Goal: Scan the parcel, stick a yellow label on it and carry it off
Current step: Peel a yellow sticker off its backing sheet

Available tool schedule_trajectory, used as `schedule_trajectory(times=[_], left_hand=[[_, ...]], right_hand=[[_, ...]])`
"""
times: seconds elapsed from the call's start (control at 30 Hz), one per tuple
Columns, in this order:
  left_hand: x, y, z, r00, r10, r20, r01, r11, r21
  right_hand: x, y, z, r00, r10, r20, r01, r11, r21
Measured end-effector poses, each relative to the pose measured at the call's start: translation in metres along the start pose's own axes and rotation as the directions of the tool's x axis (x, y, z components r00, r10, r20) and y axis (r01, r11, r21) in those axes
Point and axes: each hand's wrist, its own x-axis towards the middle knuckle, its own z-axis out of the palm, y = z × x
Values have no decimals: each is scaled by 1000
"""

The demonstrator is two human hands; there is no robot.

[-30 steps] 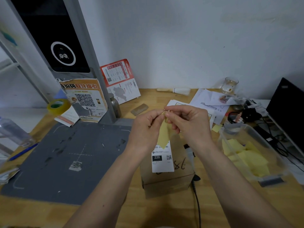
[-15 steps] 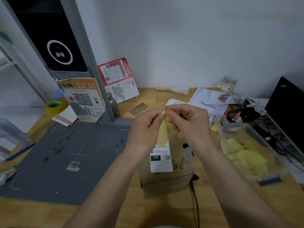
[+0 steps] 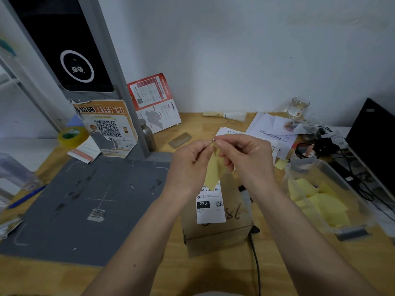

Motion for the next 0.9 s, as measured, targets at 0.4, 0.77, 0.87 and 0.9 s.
schedule_trajectory(times=[0.4,0.77,0.87,0.9], left_hand=[[0,-4,-3,978,-128,-166,101,982,-162],[-2,-8,-3,997,-36,-64,40,996,73],[-4,-9,1,1000,6,-9,-5,988,151],[-5,-9,2,999,16,-33,-11,988,152]], right_hand=[[2,1,0,989,111,-99,-110,994,17],[3,2,-1,994,-10,-109,-9,985,-171],[2,0,2,997,-72,-2,69,968,-242],[1,-2,3,997,-79,28,83,969,-234]])
